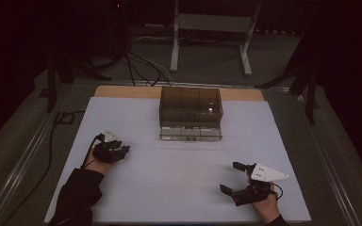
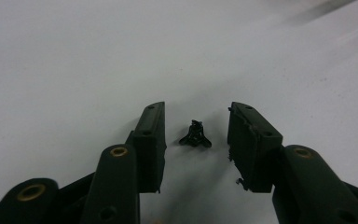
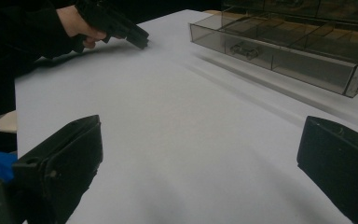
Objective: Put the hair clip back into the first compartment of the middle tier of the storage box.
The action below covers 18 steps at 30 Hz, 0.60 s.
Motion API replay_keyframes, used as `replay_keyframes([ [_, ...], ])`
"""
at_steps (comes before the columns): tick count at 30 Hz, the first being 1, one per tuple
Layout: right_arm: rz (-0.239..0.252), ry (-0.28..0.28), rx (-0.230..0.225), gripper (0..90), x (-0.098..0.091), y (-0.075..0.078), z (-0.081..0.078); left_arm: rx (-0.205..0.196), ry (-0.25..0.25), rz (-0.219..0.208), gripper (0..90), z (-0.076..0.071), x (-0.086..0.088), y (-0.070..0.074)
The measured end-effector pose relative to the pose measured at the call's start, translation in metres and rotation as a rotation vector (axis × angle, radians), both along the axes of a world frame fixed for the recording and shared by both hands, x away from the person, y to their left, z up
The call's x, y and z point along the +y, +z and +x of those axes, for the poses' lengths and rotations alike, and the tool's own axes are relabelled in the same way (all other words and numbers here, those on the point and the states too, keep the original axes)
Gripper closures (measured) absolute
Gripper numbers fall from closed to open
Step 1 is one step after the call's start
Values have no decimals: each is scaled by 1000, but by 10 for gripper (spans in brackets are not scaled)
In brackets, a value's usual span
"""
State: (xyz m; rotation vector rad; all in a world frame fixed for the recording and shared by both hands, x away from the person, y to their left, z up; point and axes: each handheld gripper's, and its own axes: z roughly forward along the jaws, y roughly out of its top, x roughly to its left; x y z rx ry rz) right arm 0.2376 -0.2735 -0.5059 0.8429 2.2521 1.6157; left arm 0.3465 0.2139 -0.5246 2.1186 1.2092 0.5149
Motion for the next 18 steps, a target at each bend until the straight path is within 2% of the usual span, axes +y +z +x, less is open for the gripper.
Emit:
replay_keyframes([
  [4,3,-3,-1,3,-1,0,0,7,4,-13,652,3,-1,0],
  [6,-5,0,-4,3,0,0,-1,15,-6,-17,715,4,-1,0],
  [9,-1,-1,-3,3,0,0,0,25,8,-38,753,4,1,0],
  [18,-8,-2,-3,2,0,0,0,34,12,-38,765,5,1,1],
])
